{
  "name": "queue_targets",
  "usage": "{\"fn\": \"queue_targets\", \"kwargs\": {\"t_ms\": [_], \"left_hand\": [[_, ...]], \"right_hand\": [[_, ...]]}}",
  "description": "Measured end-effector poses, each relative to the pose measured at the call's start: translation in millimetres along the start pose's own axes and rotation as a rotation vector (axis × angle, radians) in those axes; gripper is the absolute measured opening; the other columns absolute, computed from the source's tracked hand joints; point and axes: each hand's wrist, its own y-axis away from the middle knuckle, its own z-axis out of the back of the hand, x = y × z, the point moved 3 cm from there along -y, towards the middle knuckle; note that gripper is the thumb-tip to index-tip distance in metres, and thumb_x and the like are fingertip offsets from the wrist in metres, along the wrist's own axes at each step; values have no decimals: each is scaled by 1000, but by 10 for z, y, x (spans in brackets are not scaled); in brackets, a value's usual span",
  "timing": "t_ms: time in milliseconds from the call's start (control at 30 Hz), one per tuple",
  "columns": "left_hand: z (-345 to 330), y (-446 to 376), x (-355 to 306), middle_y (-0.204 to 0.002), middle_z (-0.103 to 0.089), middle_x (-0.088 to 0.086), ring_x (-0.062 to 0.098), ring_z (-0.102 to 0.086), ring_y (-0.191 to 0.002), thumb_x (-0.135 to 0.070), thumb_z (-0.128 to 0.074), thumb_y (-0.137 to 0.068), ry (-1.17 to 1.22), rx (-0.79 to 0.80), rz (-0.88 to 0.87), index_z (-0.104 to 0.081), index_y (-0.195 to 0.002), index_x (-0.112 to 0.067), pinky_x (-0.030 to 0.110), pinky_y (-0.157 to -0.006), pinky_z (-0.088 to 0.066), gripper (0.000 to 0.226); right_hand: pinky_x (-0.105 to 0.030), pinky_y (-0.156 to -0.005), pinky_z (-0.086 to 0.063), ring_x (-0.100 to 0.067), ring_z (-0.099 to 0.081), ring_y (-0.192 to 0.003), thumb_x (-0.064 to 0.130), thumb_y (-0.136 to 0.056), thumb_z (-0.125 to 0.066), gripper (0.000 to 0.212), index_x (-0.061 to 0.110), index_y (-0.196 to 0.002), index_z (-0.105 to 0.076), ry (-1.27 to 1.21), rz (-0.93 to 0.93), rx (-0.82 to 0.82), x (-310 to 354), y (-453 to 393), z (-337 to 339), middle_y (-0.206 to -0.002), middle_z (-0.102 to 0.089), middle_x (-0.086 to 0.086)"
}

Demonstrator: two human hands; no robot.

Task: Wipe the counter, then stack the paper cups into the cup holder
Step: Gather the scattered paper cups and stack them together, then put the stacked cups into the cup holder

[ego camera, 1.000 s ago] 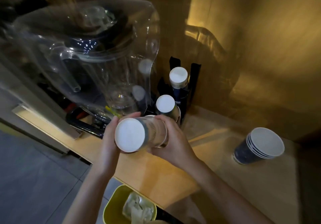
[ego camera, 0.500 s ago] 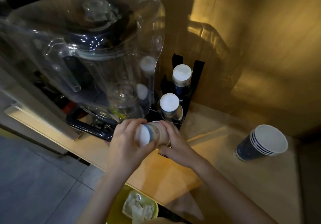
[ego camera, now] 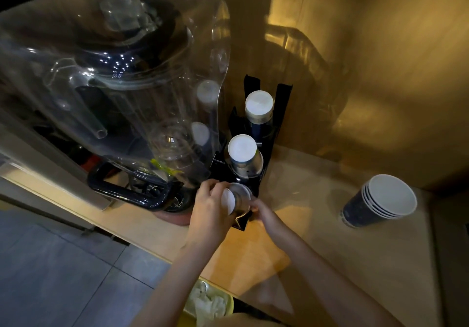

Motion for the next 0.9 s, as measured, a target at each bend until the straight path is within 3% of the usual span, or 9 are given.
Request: {"fn": "queue_targets", "kwargs": {"t_ms": [133, 233, 300, 500, 600, 667, 700, 800, 900], "left_hand": [[-48, -67, 3, -124, -49, 14, 37, -50, -112, -6, -77, -63, -37, 35, 28, -52, -119, -14, 44, -89, -46, 62], [-86, -115, -49, -121, -50, 13, 35, -51, -109, -6, -76, -65, -44, 73, -52, -52, -116, -12, 44, -87, -48, 57], [-120, -141, -87, -120, -51, 14, 33, -52, -109, -6, -74, -66, -32, 118, -128, -54, -114, -10, 42, -90, -46, 51], [-138, -219, -141, -117, -53, 13, 33, -52, -108, -9, -74, -66, -46, 143, -93, -54, -111, -9, 41, -85, -47, 50], [-141, -211, -155, -115, -53, 14, 34, -52, -107, -11, -72, -68, -68, 141, -59, -52, -110, -9, 41, -81, -47, 46], [-136, -204, -160, -116, -51, 14, 34, -51, -108, -16, -71, -70, -92, 156, -46, -51, -112, -10, 43, -82, -47, 47], [-129, -199, -168, -117, -51, 14, 34, -50, -109, -19, -72, -70, -107, 169, -37, -51, -114, -10, 44, -83, -48, 50], [-57, -165, -237, -124, -49, 14, 32, -47, -115, -28, -70, -74, -133, 122, -9, -52, -118, -10, 44, -91, -46, 51], [40, -98, -458, -116, -56, 16, 33, -53, -108, -20, -67, -77, -140, -89, -103, -59, -110, -6, 43, -85, -48, 37]], "right_hand": [[-22, -70, -41, -8, -52, -85, 21, -96, -39, 17, 21, -97, -56, -43, 64, 4, 22, 65, 6, -90, -55, 6], [-40, -86, -44, -29, -54, -104, 15, -96, -37, 27, 5, -110, -58, 29, 100, -22, 14, 85, 35, -111, -59, -15], [-41, -93, -41, -34, -50, -116, 13, -95, -39, 32, 2, -121, -53, 25, 101, -53, -13, 102, 61, -126, -55, -21], [-30, -94, -38, -19, -48, -118, 13, -93, -45, 35, 16, -128, -50, -16, 109, -21, 30, 133, 50, -124, -54, -2], [-27, -78, -41, -23, -53, -106, 11, -90, -46, 34, 16, -122, -54, 86, 108, -13, 35, 176, 67, -114, -59, -7], [-32, -66, -39, -31, -55, -95, 13, -90, -46, 26, 12, -115, -56, 265, 156, -15, 75, 274, 126, -102, -61, -14], [-36, -68, -40, -36, -55, -96, 15, -91, -45, 25, 11, -113, -55, 453, 210, -26, 106, 337, 175, -102, -61, -19], [-42, -92, -35, -33, -46, -114, 13, -89, -43, 29, 9, -116, -53, 1223, 432, -178, 233, 515, 348, -116, -60, -14], [-41, -92, -36, -31, -51, -111, 7, -88, -41, 30, 8, -115, -55, 1421, 529, -237, 302, 678, 582, -113, -63, -13]]}}
